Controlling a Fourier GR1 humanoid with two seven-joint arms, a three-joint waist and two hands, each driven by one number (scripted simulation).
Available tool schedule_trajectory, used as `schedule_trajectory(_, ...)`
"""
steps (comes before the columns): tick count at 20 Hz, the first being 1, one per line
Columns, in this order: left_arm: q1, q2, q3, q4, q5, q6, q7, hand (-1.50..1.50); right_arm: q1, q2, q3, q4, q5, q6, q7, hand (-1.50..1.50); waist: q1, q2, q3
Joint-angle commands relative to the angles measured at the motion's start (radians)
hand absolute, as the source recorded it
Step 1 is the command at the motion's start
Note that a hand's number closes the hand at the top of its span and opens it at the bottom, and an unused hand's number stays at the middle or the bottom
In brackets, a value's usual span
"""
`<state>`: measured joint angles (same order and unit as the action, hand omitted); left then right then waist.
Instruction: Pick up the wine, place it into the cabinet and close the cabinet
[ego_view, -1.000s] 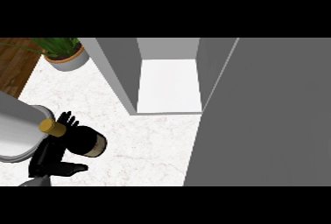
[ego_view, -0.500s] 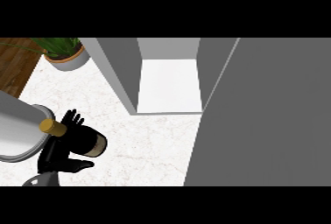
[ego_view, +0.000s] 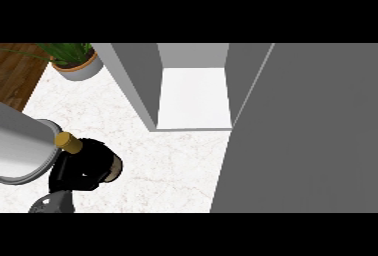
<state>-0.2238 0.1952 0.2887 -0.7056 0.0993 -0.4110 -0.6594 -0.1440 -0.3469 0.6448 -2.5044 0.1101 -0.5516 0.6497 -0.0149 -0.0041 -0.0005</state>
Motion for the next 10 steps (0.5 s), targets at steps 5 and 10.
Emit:
schedule_trajectory(5,0.063,-0.004,-0.039,-0.068,-0.033,0.010,-0.088,1.50,0.090,-0.055,0.039,-0.191,0.120,-0.005,0.031,-1.50,0.003,-0.001,0.000)
schedule_trajectory(10,0.075,-0.066,-0.095,-0.085,-0.069,0.049,-0.099,1.50,0.127,-0.080,0.023,-0.212,0.072,0.001,-0.010,-1.50,0.000,-0.001,0.000)
